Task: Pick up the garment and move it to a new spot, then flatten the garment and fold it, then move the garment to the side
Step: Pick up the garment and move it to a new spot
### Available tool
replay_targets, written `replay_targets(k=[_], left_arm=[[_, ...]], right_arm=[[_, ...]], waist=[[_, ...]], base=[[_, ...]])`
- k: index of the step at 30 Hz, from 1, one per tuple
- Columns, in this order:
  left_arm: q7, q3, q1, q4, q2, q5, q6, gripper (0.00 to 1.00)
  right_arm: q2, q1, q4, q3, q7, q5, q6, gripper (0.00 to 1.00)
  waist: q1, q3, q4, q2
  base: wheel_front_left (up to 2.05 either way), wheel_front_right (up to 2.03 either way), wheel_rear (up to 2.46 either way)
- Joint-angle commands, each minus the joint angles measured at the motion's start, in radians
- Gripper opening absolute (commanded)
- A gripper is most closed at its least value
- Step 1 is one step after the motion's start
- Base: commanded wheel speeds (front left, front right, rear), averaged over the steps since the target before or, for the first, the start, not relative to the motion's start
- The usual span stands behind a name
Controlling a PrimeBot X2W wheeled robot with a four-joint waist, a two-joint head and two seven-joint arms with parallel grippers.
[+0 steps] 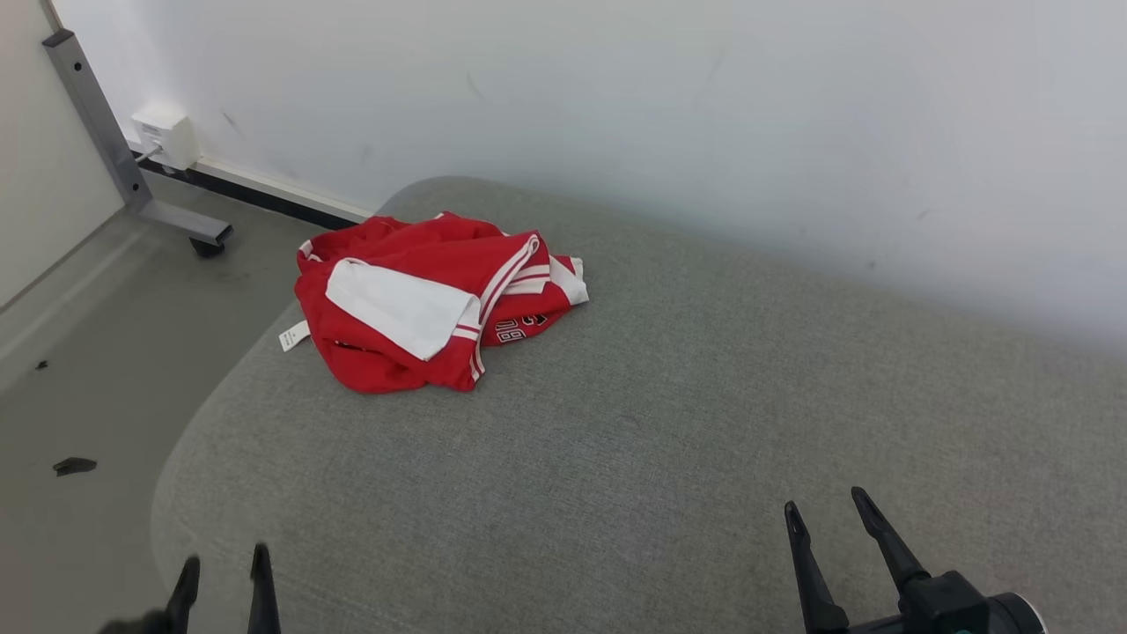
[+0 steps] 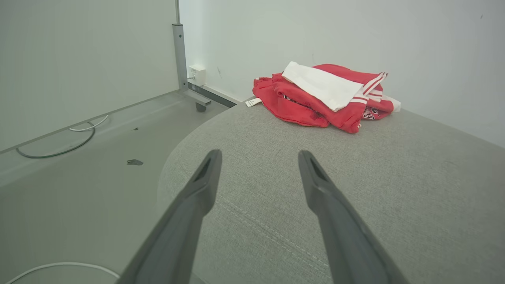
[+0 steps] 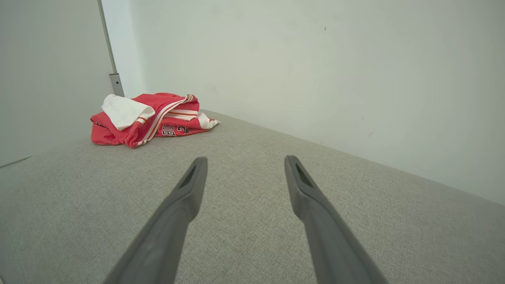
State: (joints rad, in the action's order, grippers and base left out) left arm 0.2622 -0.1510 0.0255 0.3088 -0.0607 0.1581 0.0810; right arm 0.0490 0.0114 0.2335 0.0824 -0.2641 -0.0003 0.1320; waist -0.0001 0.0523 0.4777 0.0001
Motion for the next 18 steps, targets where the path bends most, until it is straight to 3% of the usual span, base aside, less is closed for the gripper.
replay_targets(k=[1,6,12,18], left_arm=[[-0.017,0.007,-0.056,0.027,-0.015,0.013,0.011,1.00],[-0.126,0.023,-0.238,0.110,-0.034,0.077,0.031,1.00],[-0.291,0.009,-0.512,0.221,-0.091,0.184,0.041,1.00],[-0.468,-0.078,-0.742,0.324,-0.151,0.323,0.029,1.00]], right_arm=[[0.002,0.005,-0.006,0.001,-0.001,-0.005,-0.002,1.00],[0.002,-0.027,-0.015,0.017,-0.001,-0.026,-0.002,1.00],[0.003,-0.103,-0.027,0.059,-0.001,-0.067,-0.002,1.00],[0.013,-0.191,-0.040,0.115,-0.001,-0.084,-0.002,1.00]], waist=[[0.0001,-0.014,-0.007,-0.0001],[0.0001,-0.078,-0.042,-0.0001],[0.0001,-0.212,-0.131,-0.0001],[0.0001,-0.354,-0.230,-0.0001]], base=[[0.00,0.00,0.00],[0.00,0.00,0.00],[0.00,0.00,0.00],[0.00,0.00,0.00]])
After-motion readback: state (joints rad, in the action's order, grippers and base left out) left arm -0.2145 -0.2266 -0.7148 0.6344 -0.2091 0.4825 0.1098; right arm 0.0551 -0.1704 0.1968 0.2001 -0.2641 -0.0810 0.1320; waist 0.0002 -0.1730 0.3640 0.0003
